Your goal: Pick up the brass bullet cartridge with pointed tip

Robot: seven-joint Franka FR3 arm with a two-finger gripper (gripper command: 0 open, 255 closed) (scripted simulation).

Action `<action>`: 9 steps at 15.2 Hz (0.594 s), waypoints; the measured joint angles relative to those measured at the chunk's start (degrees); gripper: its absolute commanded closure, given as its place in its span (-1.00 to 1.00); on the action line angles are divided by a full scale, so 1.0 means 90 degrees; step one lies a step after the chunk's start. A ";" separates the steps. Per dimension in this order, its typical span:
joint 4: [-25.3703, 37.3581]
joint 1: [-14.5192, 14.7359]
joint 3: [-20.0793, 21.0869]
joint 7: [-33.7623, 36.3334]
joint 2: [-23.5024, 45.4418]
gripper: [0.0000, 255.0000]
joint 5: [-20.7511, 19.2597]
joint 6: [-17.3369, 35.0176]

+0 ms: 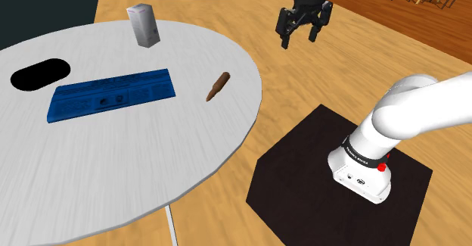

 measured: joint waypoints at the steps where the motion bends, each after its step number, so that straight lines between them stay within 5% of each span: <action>1: 0.0008 -0.0046 0.0165 0.0314 0.0120 -1.00 0.0101 0.0121; 9: 0.0379 -0.0508 0.1570 0.2892 0.1344 -1.00 0.0636 0.1109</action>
